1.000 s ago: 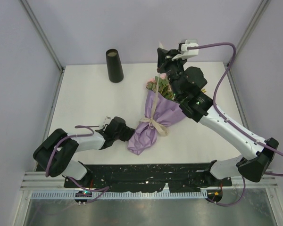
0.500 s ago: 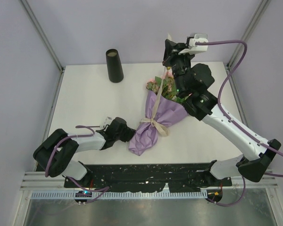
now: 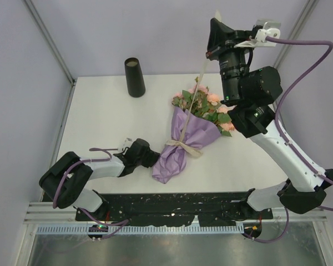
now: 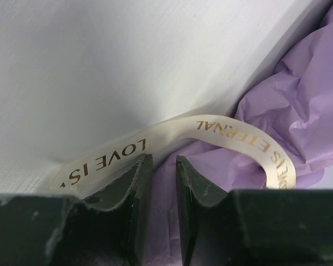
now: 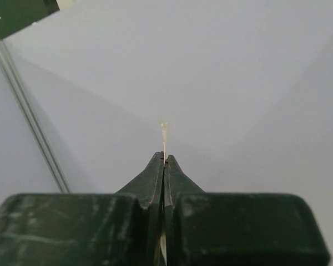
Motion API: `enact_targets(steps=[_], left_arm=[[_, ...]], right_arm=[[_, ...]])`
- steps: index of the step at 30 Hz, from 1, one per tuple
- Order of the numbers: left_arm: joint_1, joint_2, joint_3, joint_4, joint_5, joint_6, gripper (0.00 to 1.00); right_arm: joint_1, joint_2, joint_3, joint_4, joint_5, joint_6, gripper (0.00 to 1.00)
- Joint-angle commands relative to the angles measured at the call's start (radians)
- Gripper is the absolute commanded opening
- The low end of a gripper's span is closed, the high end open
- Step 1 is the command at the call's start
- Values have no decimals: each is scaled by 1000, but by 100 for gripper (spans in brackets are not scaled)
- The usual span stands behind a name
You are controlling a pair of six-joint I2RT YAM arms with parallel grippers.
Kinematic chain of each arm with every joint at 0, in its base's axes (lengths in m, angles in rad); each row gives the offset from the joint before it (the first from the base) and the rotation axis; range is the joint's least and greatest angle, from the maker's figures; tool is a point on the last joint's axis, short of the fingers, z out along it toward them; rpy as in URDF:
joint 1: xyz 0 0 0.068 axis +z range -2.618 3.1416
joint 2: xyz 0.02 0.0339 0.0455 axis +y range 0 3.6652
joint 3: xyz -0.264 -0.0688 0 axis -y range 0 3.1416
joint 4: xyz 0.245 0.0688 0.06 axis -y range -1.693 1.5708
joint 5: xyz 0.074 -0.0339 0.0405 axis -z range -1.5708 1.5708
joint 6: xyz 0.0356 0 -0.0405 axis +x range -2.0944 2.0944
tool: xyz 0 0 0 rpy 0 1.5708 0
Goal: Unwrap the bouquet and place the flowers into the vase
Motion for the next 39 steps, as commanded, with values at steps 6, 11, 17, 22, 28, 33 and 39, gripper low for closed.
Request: enact_targets(steps=[6,11,17,22,28,33,39], left_arm=[[-18,3,-34,-132,-21,14,29],[-21,-79,-14,-203,-65,64,31],[-21,-234,67,-378,-174,219,41],[-21,-340,132,-506,-258,383,58],[-21,-380,141,-436,-139,650,63],[-38,-417,49,-262,53,756,63],[-81,-422,-46,-107,145,819,64]], right_arm=[[-2,-50,-28,-37,-24,14,5],[-1,-241,-356,-101,123,172,5],[-22,-363,-602,-345,343,295,13],[-30,-443,-804,-469,262,313,44],[-32,-471,-884,-539,-131,339,65],[-32,-369,-892,-540,-387,293,67],[-32,-219,-895,-478,-582,290,67]])
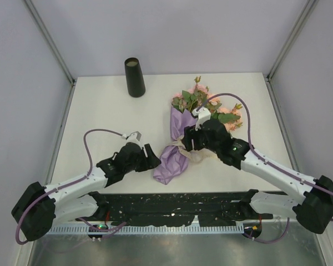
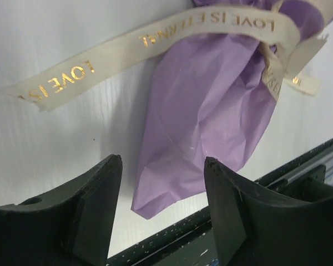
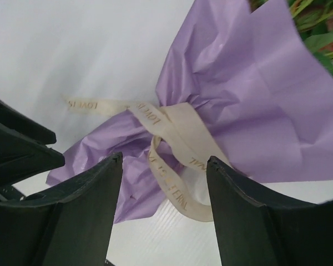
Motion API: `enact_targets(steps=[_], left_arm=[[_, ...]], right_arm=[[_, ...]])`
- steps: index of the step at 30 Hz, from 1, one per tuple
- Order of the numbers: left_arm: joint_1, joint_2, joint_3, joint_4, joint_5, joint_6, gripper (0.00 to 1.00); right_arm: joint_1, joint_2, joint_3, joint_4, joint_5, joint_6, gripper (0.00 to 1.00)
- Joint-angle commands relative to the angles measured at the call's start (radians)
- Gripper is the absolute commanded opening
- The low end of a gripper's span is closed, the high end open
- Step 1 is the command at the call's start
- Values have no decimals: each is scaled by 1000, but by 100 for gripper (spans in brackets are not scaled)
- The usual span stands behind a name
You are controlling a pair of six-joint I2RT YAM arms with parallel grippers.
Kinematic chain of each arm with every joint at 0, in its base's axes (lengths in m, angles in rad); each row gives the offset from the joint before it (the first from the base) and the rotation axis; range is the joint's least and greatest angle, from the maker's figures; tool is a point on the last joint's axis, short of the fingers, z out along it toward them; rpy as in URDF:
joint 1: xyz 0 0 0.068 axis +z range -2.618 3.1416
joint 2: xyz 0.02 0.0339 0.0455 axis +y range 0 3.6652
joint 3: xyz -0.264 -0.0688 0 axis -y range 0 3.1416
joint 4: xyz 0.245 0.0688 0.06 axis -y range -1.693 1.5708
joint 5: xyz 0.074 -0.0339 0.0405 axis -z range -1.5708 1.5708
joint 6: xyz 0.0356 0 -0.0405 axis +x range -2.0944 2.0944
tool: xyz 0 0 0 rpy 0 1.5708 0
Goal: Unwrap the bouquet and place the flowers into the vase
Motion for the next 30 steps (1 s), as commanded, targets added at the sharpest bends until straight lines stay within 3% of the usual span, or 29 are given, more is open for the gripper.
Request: enact_targets(steps=[1,5,12,17,30], left_arm=[[-34,4,-38,157,84,99,64],[-53,43,-55,165,74,103,64],[-59,86,-74,206,58,109,51],[-59,69,-101,226,40,105,44],[-59,75,-110,249,38,105,22]], right_arm=[[1,94,16,77,-215,-29,67],[1,186,67,70,-301,-110,70],[-8,361,205,-37,-195,-201,70],[-8,419,243,-68,-125,-253,63],[-7,496,227,-54,-114,-294,62]])
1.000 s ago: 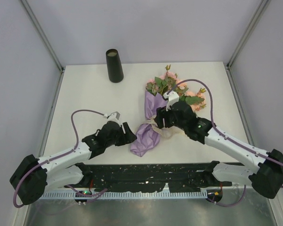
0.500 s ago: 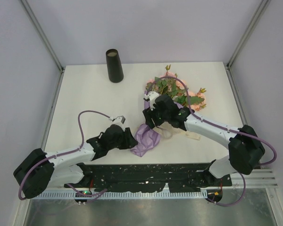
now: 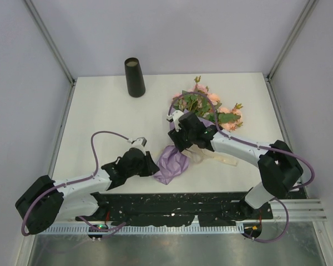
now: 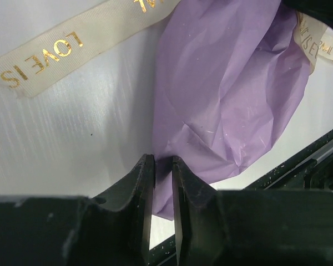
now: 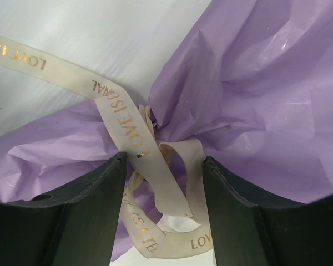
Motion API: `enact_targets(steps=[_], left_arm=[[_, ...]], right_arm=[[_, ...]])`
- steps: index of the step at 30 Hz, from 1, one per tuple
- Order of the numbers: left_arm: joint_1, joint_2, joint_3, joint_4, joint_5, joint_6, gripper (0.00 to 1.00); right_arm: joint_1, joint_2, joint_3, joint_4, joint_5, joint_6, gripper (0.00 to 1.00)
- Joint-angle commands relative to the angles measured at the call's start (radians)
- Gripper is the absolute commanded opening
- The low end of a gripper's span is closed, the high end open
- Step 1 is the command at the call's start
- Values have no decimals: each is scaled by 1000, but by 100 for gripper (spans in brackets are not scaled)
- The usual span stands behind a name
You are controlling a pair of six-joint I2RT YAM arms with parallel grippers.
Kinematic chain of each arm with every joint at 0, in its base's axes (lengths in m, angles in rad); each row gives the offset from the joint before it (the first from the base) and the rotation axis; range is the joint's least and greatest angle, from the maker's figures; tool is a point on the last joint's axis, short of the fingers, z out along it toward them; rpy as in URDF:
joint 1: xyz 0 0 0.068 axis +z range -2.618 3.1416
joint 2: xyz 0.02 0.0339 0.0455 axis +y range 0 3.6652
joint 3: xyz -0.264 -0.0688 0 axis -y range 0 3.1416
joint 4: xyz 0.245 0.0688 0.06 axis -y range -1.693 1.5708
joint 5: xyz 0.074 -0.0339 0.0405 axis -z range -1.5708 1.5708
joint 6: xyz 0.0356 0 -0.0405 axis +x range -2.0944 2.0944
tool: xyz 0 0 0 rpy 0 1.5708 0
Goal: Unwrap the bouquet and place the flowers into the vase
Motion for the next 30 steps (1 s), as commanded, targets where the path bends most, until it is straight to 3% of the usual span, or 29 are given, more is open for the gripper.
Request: enact_targets(steps=[1,7,11,16,20,30], left_arm=[[-3,3,-3,72,-12,12,21],[-3,14,-3,89,0,12,0],[-3,6,-4,93,5,7,0],[-3,-8,-9,75,-24,-13,0],[-3,-15,-4,31,-60,-37,0],[-5,-2,-12,32,-75,-70,0]], right_arm=[[0,39,28,8,13,-29,61],[8,56,18,16,-2,-58,61],[6,43,-4,34,39,-72,60],[8,25,10,22,102,-72,34],[8,-15,24,43,280,-41,20],[20,-196,-24,172,456,-26,15]])
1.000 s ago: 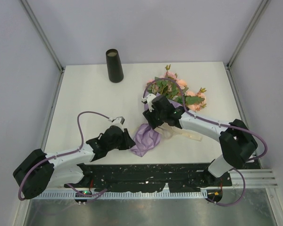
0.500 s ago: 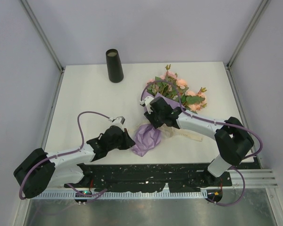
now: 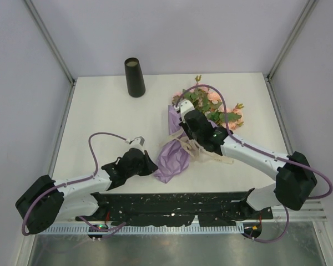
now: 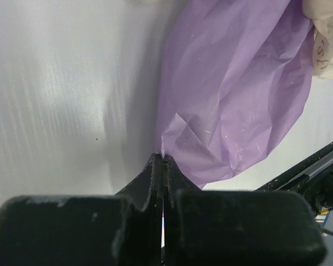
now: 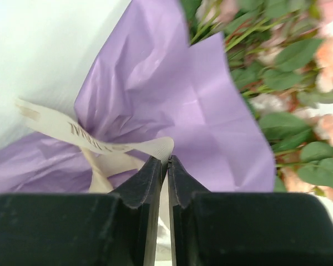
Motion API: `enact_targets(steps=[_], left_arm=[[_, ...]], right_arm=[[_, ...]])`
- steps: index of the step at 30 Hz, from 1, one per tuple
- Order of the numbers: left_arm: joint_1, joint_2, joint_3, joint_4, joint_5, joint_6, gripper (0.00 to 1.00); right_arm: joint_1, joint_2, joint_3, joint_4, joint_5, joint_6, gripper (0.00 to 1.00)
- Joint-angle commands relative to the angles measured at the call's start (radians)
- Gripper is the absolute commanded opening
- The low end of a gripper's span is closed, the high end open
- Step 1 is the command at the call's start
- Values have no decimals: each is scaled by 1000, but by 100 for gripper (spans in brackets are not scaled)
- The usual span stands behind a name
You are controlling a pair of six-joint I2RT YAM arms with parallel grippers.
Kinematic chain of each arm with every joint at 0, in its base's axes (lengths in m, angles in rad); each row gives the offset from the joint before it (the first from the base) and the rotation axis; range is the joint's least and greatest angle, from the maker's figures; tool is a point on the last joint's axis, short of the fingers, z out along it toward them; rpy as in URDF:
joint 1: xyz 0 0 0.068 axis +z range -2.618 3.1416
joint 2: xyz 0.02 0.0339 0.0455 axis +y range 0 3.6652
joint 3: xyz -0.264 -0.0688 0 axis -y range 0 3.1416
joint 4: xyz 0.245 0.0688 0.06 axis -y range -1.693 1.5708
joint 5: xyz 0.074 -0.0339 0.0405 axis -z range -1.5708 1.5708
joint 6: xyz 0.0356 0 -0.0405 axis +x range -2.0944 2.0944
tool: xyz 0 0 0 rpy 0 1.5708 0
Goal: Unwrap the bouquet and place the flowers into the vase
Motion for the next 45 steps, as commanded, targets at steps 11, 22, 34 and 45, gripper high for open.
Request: enact_targets(steps=[11,22,34,45], left_arm=[[-8,-32,-36,7,-57,-37,0],[-17,-74,-41,-22,-93,-45,0],[-31,-83,-42,18,-82,-40,0],[-37,-66,-36,36,-73,-47,0]], right_arm=[[0,-177,-53,221,453,19,11],[-60,-272,154,181,477,68,6],[-62,-286,190,-230,235,424,59],[-63,-70,317,-457,190,463,66]])
